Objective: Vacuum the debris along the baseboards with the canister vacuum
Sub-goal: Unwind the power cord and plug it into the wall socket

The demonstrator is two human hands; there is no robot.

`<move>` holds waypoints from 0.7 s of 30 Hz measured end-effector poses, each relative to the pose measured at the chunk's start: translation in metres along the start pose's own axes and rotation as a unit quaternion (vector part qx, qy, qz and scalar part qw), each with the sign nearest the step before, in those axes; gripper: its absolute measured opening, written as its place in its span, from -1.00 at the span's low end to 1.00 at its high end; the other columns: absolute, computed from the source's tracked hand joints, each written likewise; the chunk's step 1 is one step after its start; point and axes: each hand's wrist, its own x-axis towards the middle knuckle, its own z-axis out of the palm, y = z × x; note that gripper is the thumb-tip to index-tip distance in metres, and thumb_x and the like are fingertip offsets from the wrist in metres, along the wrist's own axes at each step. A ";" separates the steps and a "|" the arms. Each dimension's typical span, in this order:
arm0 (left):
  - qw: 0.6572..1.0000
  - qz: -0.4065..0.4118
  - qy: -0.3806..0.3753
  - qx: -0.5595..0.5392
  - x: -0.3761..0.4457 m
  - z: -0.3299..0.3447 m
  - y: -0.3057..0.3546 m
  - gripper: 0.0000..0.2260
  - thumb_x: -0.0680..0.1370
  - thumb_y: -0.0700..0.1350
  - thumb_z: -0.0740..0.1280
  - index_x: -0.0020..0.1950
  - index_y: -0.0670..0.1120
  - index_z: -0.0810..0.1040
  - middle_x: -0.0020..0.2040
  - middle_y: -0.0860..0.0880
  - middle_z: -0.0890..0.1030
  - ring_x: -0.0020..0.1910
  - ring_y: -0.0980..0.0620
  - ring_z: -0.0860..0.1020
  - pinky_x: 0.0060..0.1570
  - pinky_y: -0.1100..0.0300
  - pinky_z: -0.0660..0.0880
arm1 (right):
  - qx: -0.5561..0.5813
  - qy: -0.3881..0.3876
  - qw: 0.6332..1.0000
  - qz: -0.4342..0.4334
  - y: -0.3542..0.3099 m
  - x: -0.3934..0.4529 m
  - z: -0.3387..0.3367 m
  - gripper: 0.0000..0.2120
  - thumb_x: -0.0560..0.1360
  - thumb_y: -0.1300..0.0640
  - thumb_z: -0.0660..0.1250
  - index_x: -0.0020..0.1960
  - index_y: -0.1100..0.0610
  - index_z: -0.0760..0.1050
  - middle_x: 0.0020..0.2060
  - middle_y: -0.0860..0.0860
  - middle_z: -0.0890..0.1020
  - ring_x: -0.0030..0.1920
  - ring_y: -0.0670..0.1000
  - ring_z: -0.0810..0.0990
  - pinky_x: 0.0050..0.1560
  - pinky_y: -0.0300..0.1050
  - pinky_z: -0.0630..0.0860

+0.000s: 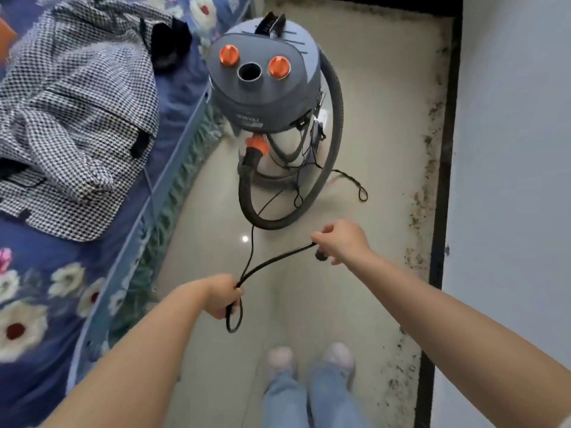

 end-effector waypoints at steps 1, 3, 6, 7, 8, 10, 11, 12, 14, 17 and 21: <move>0.999 -0.001 -0.017 -0.029 0.007 0.010 -0.004 -0.69 0.65 -0.15 0.06 -0.27 -0.14 0.38 -0.31 -0.06 0.50 -0.37 0.04 0.46 -0.39 0.33 0.44 | 0.005 0.006 1.000 0.007 0.011 0.002 0.008 -0.87 0.44 0.15 0.28 -0.21 0.18 0.55 -0.25 0.13 0.63 -0.26 0.11 0.59 -0.19 -0.02 0.62; 0.997 0.005 -0.046 -0.053 0.019 0.028 -0.001 -0.70 0.65 -0.13 0.06 -0.22 -0.17 0.42 -0.23 -0.11 0.56 -0.26 -0.03 0.52 -0.19 0.22 0.54 | 0.022 0.027 0.999 0.022 0.031 0.006 0.016 -0.87 0.42 0.18 0.27 -0.29 0.14 0.50 -0.34 0.08 0.59 -0.31 0.13 0.56 -0.14 0.02 0.62; 0.995 0.038 -0.076 -0.050 0.032 0.063 0.022 -0.72 0.64 -0.14 0.08 -0.21 -0.17 0.44 -0.18 -0.12 0.57 -0.19 -0.06 0.55 -0.08 0.15 0.54 | 0.060 0.076 0.994 0.045 0.068 0.009 0.012 -0.87 0.41 0.27 0.23 -0.23 0.20 0.55 -0.35 0.11 0.57 -0.27 0.18 0.61 -0.07 0.06 0.62; 0.995 0.054 -0.079 -0.037 0.036 0.076 0.033 -0.73 0.63 -0.15 0.10 -0.22 -0.17 0.44 -0.18 -0.11 0.57 -0.21 -0.06 0.53 -0.13 0.17 0.52 | 0.069 0.088 0.993 0.050 0.081 0.008 0.006 -0.85 0.42 0.30 0.21 -0.22 0.22 0.55 -0.31 0.15 0.59 -0.23 0.20 0.63 -0.08 0.07 0.61; 0.994 0.073 -0.079 -0.010 0.040 0.089 0.043 -0.75 0.63 -0.15 0.11 -0.19 -0.18 0.46 -0.14 -0.14 0.57 -0.21 -0.06 0.52 -0.16 0.17 0.50 | 0.079 0.096 0.991 0.053 0.095 0.005 0.000 -0.83 0.42 0.34 0.19 -0.25 0.21 0.53 -0.27 0.18 0.59 -0.21 0.20 0.64 -0.12 0.05 0.61; 0.989 0.122 -0.054 0.061 0.046 0.114 0.065 -0.75 0.63 -0.09 0.13 0.05 -0.22 0.52 0.08 -0.19 0.57 -0.05 -0.09 0.52 -0.01 0.15 0.46 | 0.104 0.107 0.987 0.054 0.124 -0.005 -0.017 -0.78 0.45 0.40 0.16 -0.19 0.20 0.55 -0.21 0.19 0.58 -0.28 0.15 0.61 -0.27 -0.09 0.56; 0.986 0.142 -0.036 0.083 0.046 0.122 0.074 -0.71 0.63 -0.06 0.14 0.19 -0.21 0.50 0.19 -0.17 0.54 0.09 -0.09 0.51 0.10 0.16 0.42 | 0.111 0.112 0.986 0.052 0.137 -0.010 -0.026 -0.77 0.47 0.41 0.15 -0.09 0.23 0.56 -0.14 0.19 0.57 -0.33 0.09 0.59 -0.31 -0.15 0.55; 0.984 0.153 -0.025 0.093 0.046 0.129 0.084 -0.69 0.63 -0.05 0.14 0.28 -0.18 0.46 0.27 -0.14 0.50 0.21 -0.09 0.47 0.17 0.17 0.38 | 0.108 0.120 0.986 0.047 0.149 -0.017 -0.036 -0.76 0.49 0.40 0.14 0.00 0.23 0.55 -0.08 0.19 0.55 -0.36 0.04 0.58 -0.30 -0.17 0.56; 0.981 0.165 -0.001 0.102 0.043 0.133 0.108 -0.67 0.63 -0.05 0.14 0.32 -0.17 0.42 0.32 -0.13 0.45 0.29 -0.08 0.41 0.19 0.20 0.35 | 0.068 0.152 0.986 0.023 0.172 -0.027 -0.063 -0.76 0.52 0.37 0.12 0.02 0.17 0.52 -0.04 0.19 0.57 -0.36 0.04 0.59 -0.20 -0.08 0.61; 0.976 0.179 0.045 0.118 0.037 0.122 0.147 -0.68 0.63 -0.06 0.13 0.30 -0.19 0.45 0.23 -0.12 0.49 0.28 -0.09 0.42 0.14 0.20 0.35 | -0.070 0.221 0.973 -0.011 0.193 -0.035 -0.111 -0.73 0.50 0.35 0.11 0.03 0.18 0.54 -0.08 0.17 0.61 -0.16 0.17 0.60 -0.09 -0.01 0.56; 0.966 0.202 0.093 0.133 0.016 0.100 0.206 -0.69 0.64 -0.06 0.12 0.30 -0.17 0.45 0.27 -0.12 0.49 0.27 -0.09 0.42 0.18 0.18 0.34 | -0.184 0.278 0.941 -0.057 0.203 -0.047 -0.176 -0.74 0.50 0.38 0.12 0.07 0.25 0.52 -0.08 0.18 0.63 -0.09 0.23 0.55 -0.13 -0.02 0.47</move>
